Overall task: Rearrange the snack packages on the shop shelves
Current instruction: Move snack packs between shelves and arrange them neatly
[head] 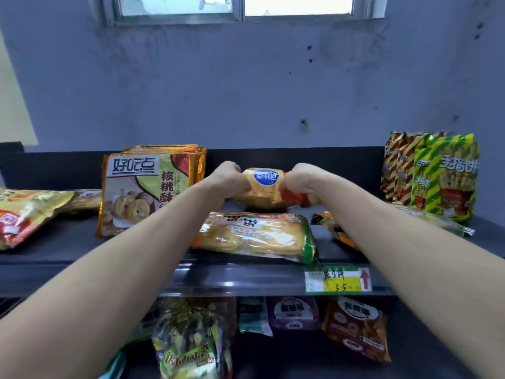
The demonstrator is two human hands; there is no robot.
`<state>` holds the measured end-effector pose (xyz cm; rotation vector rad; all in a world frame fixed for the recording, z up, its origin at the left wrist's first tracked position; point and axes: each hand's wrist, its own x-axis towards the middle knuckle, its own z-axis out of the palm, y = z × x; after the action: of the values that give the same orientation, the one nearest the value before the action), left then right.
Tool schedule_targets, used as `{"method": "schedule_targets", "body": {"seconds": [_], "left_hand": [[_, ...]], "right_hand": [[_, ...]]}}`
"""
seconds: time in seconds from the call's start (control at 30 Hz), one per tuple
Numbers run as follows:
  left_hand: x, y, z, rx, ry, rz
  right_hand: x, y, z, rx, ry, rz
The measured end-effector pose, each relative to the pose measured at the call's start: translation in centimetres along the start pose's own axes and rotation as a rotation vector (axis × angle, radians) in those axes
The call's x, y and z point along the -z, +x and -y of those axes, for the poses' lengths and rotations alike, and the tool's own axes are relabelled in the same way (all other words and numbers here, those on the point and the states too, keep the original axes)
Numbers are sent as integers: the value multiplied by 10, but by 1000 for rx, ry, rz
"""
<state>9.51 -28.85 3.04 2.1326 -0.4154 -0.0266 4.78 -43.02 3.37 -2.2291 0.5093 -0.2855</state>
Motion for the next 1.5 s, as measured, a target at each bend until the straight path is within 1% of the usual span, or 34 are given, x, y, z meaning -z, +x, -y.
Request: {"method": "schedule_targets", "body": {"seconds": [0.1,0.17,0.23,0.37,0.47,0.7,0.8,0.93,1.0,1.1,1.3,1.4,1.5], "left_hand": [[1,-4,-10,-86,-176,-29],[5,-7,-17,-135,-256,-41],[10,-12,-26,-192,-297,-62],[21,-31,-38,-355,-365,-94],[34,-52,-39,-452,-413,-166],[93,-112,-26,-534,-647,-208],[120,-143,-12,-537,-695,-218],[162,-184,16,-517,-709,-287],[185,-203,37,-473,-708,-349],[216,-229,75,-385,-632,-451],[259,-263,160,-201,-506,-581],[266,-274,203,-101,-494,-609],[264,-279,241,-3,-442,-632]], "right_hand": [[10,7,-1,53,193,-114],[18,6,1,91,263,-190],[26,0,3,125,315,-260],[43,-22,13,211,415,-346],[47,-47,25,278,462,-422],[30,-124,69,409,510,-546],[12,-160,92,457,557,-555],[-28,-201,121,486,608,-469],[-55,-219,134,488,608,-404],[-99,-239,151,474,597,-284],[-180,-270,164,438,472,66],[-215,-279,158,441,349,249],[-250,-280,148,405,290,407]]}}
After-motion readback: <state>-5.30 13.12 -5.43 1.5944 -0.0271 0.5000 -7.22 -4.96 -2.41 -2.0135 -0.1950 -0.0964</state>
